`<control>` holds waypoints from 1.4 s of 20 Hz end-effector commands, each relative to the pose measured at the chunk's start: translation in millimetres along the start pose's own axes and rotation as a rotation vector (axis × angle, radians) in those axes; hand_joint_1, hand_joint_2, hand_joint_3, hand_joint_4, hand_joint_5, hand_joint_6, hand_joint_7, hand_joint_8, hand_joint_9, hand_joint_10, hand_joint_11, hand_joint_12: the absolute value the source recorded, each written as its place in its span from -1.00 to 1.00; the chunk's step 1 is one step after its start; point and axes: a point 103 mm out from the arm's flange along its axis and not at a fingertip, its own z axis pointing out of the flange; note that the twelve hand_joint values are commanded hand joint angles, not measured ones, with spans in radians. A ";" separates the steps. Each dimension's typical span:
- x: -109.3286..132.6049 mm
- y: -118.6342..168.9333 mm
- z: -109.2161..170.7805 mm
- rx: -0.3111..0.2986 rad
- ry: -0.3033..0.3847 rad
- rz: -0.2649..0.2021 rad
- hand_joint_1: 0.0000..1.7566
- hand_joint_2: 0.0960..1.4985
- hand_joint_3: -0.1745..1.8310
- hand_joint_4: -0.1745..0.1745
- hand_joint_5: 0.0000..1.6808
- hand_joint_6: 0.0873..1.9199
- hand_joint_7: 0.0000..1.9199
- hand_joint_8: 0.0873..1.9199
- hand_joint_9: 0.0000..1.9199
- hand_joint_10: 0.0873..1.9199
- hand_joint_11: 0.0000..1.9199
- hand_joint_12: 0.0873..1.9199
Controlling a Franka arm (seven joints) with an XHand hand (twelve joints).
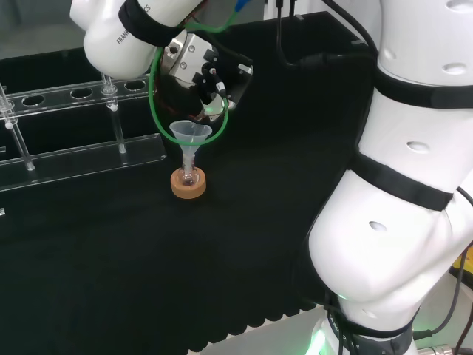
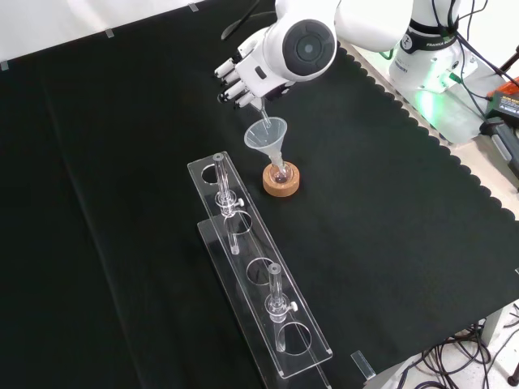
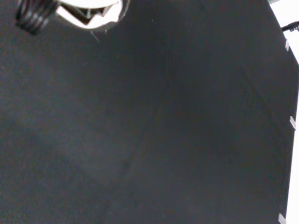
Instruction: Pour all the NaCl from the weighing funnel into the round-bottom flask.
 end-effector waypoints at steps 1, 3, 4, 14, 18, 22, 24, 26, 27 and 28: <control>0.4 0.0 -1.8 -0.007 -0.022 0.000 0.26 -0.20 -0.09 1.00 0.40 -0.13 -0.42 -0.39 -0.04 -0.66 -0.28 0.15; -0.3 -0.8 -3.1 -0.006 -0.039 0.007 0.26 -0.20 -0.09 1.00 0.40 -0.13 -0.42 -0.39 -0.04 -0.66 -0.28 0.15; -0.4 -1.2 -3.6 -0.004 -0.044 0.008 0.26 -0.20 -0.09 1.00 0.40 -0.13 -0.42 -0.39 -0.04 -0.66 -0.28 0.15; 0.2 -2.2 -5.7 -0.008 -0.092 0.013 0.26 -0.20 -0.09 1.00 0.40 -0.13 -0.43 -0.40 -0.05 -0.66 -0.28 0.15; 1.6 -3.4 -8.8 -0.014 -0.113 0.011 0.26 -0.20 -0.09 1.00 0.40 -0.13 -0.43 -0.40 -0.05 -0.66 -0.28 0.15; 2.0 -5.2 -10.5 -0.021 -0.132 0.012 0.26 -0.20 -0.09 1.00 0.40 -0.13 -0.43 -0.40 -0.05 -0.66 -0.29 0.15; 3.1 -6.3 -12.3 -0.022 -0.149 0.012 0.26 -0.20 -0.09 1.00 0.39 -0.13 -0.44 -0.40 -0.05 -0.66 -0.29 0.15; 4.0 -6.8 -13.4 -0.023 -0.160 0.012 0.26 -0.20 -0.09 1.00 0.39 -0.13 -0.44 -0.40 -0.06 -0.66 -0.29 0.15; 4.8 -7.4 -14.7 -0.023 -0.172 0.014 0.26 -0.20 -0.09 1.00 0.39 -0.13 -0.44 -0.40 -0.06 -0.66 -0.29 0.15; 5.8 -8.2 -17.2 -0.025 -0.185 0.015 0.26 -0.20 -0.09 1.00 0.39 -0.13 -0.44 -0.40 -0.06 -0.66 -0.29 0.15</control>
